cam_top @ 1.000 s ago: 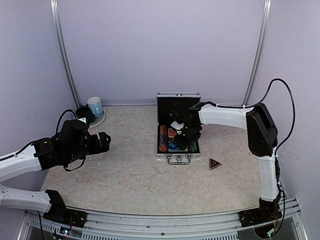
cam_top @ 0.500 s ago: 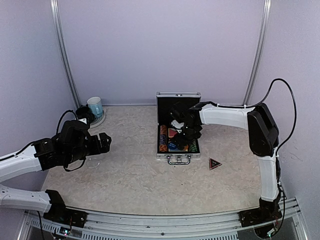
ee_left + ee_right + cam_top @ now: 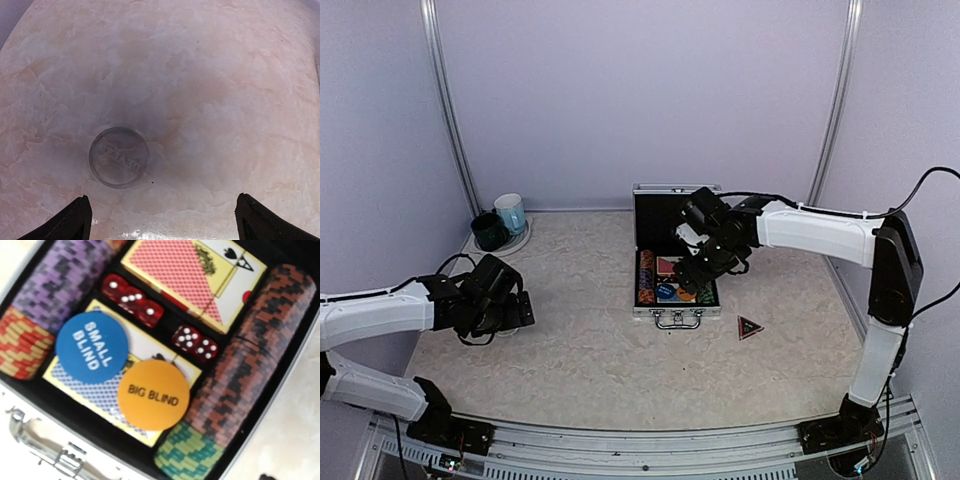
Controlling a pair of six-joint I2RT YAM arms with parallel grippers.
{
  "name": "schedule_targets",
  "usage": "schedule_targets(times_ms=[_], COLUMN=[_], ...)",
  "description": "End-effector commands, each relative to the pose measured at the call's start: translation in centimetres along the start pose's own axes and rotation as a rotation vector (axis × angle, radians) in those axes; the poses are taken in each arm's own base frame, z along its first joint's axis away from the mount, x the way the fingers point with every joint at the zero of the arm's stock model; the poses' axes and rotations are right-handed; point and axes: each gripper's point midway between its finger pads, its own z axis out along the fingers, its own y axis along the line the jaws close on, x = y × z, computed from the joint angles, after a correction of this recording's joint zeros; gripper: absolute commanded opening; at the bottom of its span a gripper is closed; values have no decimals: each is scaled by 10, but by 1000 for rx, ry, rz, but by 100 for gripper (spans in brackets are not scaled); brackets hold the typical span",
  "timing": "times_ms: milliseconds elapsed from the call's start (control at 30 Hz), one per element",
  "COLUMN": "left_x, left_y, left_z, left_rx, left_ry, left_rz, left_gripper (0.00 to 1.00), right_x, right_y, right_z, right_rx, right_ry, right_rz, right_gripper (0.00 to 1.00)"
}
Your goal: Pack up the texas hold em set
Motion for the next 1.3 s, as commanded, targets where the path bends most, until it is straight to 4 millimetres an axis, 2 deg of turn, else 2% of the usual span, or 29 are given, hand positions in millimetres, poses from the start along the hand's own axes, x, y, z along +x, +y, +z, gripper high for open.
schedule_targets(times_ms=[0,200,367,700,1000,1267], left_x=[13,19,26,32,41,60], left_y=[16,28,32,41,51,55], left_z=[21,45,59,76,82,93], left_rx=[-48,-15,-18,-84,-131,-147], left_ry=[108,170,208,262,300,369], left_rz=[-72,-167,-177,-142,-101,-63], left_gripper=[99,99,99,96,84,73], right_x=[2,9,9,9,1,-5], right_y=[8,9,6,6,3,2], right_z=[-12,-22,-32,-40,-49,-60], right_rx=[-6,-8,0,1,14,13], right_ry=[-33,-58,-83,-113,-156,-194], right_rz=[1,4,9,8,17,29], right_gripper=[84,84,84,84,83,83])
